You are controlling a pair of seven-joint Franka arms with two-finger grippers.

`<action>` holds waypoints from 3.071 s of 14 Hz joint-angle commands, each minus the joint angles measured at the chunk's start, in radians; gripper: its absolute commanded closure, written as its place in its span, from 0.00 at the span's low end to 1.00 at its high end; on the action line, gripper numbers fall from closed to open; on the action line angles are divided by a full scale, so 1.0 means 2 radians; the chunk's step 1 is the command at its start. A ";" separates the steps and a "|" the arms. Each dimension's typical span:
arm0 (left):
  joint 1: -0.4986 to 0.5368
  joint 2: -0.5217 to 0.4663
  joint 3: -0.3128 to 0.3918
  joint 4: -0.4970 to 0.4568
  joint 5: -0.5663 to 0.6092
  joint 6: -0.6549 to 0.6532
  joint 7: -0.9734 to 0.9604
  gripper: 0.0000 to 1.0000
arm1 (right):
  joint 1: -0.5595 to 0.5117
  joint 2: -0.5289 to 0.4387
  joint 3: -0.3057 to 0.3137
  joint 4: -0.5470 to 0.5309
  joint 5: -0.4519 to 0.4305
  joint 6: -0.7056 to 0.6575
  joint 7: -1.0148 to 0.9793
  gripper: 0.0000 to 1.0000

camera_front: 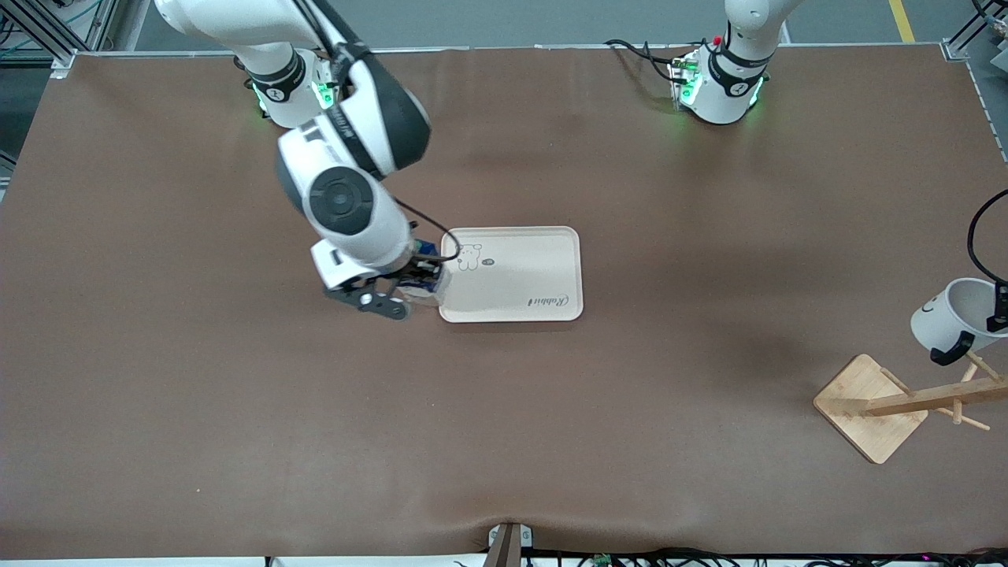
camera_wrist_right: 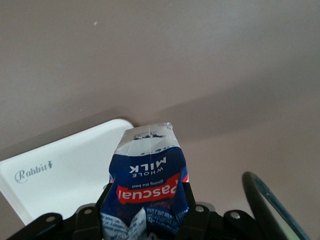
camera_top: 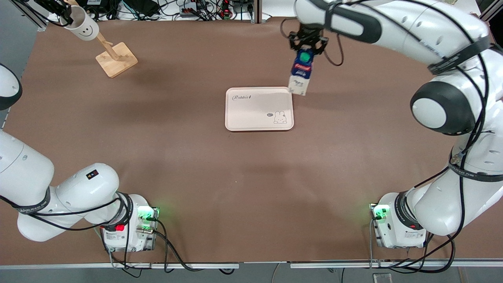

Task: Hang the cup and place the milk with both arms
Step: 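Lift the milk carton with the right gripper while the left gripper nears the stand, then hang the mug handle on the stand peg with the left gripper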

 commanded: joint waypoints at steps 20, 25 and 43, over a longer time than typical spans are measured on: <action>-0.006 -0.020 -0.029 0.007 -0.048 -0.063 -0.168 0.00 | -0.119 -0.027 -0.172 -0.148 -0.039 0.082 -0.395 1.00; -0.006 -0.054 -0.068 -0.001 -0.045 -0.096 -0.258 0.00 | -0.138 -0.029 -0.172 -0.155 -0.036 0.082 -0.417 1.00; -0.199 -0.172 0.056 0.002 -0.042 -0.185 -0.284 0.00 | -0.146 -0.027 -0.172 -0.185 -0.023 0.099 -0.420 0.00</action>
